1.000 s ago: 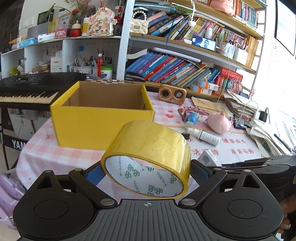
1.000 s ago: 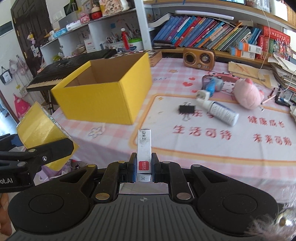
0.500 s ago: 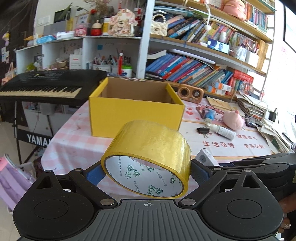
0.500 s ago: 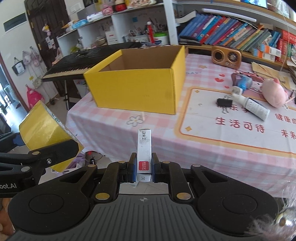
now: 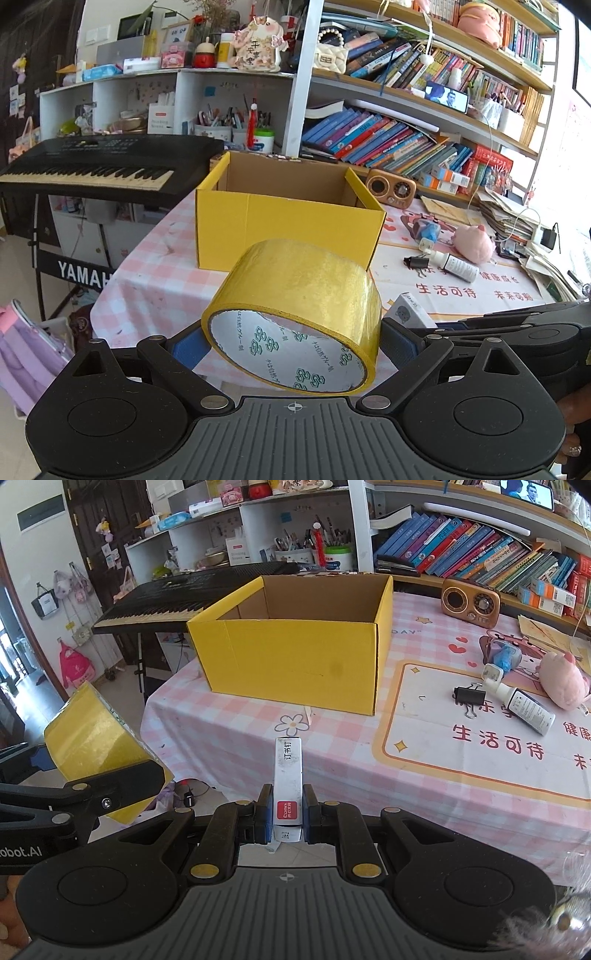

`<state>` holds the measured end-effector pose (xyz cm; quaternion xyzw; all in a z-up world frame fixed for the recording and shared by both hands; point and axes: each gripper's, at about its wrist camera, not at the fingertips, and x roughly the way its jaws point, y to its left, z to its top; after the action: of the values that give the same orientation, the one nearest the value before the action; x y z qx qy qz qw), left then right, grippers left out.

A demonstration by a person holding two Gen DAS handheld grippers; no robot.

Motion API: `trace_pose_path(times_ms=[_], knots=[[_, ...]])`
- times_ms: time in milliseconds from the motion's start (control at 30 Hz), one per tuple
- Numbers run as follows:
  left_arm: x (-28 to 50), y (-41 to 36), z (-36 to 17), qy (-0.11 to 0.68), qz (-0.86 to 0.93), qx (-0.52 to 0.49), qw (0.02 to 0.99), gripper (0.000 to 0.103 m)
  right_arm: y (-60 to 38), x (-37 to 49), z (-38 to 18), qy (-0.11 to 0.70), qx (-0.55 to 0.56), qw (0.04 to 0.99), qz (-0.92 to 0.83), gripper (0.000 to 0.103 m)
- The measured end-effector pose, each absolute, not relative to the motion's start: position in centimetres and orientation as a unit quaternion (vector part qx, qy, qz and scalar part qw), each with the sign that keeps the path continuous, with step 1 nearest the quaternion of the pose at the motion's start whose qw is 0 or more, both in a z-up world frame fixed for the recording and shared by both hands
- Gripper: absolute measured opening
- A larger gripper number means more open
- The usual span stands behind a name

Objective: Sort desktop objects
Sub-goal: 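Carry the tape roll and carton with both tools over the yellow cardboard box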

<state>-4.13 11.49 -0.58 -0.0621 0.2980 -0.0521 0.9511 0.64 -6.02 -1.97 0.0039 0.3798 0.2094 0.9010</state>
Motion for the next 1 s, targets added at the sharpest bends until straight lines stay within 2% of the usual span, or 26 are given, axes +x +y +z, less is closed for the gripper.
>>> trace_pose_path(times_ms=[1000], knots=[[-2.4, 12.8, -1.2, 0.31, -0.05, -0.082, 0.946, 0.097, -4.6, 2.5, -2.2, 0.394, -0.009, 0.896, 0.205, 0.014]])
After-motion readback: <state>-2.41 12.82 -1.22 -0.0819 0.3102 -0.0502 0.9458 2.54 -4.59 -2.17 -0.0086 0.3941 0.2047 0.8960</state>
